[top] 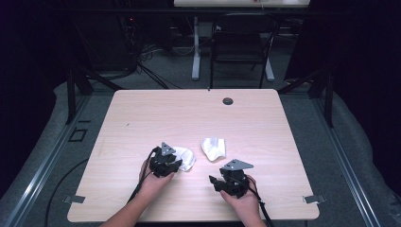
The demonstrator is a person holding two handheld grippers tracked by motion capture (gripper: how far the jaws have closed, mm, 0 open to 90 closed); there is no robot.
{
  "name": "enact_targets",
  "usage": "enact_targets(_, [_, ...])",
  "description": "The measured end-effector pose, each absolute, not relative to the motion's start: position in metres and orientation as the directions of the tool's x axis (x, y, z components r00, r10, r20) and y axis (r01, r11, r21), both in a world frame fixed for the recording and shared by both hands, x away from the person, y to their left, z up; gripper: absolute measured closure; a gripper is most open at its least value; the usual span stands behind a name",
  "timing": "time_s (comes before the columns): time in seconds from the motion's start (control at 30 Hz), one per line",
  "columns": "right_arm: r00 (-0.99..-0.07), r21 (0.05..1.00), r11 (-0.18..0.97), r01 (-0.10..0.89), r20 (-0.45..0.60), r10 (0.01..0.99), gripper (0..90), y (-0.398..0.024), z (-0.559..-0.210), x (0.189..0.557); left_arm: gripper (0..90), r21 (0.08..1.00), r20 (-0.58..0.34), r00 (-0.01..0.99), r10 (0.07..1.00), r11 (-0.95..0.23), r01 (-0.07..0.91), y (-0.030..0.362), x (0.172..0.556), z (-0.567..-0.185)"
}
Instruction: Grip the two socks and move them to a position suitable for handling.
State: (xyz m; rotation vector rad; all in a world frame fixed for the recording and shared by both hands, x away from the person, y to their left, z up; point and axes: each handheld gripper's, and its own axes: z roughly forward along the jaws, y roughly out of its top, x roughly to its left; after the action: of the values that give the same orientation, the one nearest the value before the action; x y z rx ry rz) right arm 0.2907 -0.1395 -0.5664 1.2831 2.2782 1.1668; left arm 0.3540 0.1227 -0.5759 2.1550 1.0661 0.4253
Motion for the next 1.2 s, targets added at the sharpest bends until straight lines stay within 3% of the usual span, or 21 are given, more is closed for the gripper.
enact_targets(0.83, [-0.543,0.758,0.273,0.592,0.125,0.83,48.1,-0.139,-0.567,0.29,61.3,0.685,-0.028,0.639,0.769,-0.451,0.572,0.116,0.29,-0.574])
enact_targets(0.97, [-0.53,0.762,0.264,0.592,0.121,0.839,52.8,-0.142,-0.568,0.291,52.2,0.7,-0.074,0.655,0.752,-0.429,0.571,0.12,0.281,-0.57])
enact_targets(1.2, [-0.505,0.77,0.253,0.586,0.103,0.857,66.6,-0.146,-0.552,0.31,50.8,0.73,-0.075,0.673,0.736,-0.419,0.54,0.144,0.278,-0.551])
